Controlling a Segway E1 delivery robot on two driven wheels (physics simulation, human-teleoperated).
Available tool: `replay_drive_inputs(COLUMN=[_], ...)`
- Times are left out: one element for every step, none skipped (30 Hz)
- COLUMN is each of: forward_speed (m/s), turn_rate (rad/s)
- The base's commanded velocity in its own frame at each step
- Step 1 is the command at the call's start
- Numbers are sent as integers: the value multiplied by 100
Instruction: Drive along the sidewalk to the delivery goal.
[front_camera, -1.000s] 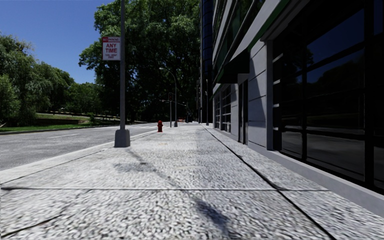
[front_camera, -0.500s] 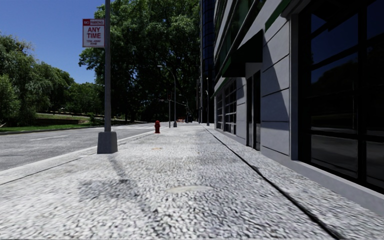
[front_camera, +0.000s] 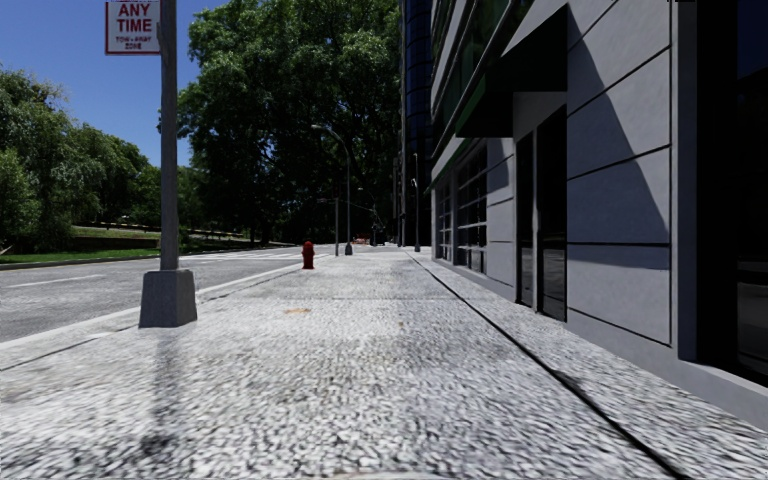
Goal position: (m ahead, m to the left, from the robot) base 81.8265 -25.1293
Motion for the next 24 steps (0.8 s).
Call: replay_drive_inputs(forward_speed=[200, 200, 200, 200, 200, 200, 200, 200, 200, 200, 200, 200, 200, 200, 200, 200, 200, 200, 200, 200, 200, 200, 200, 200], turn_rate=[0, 0, 0, 0, 0, 0, 0, 0, 0, 0, 0, 0, 0, 0, 0, 0, 0, 0, 0, 0, 0, 0, 0, 0])
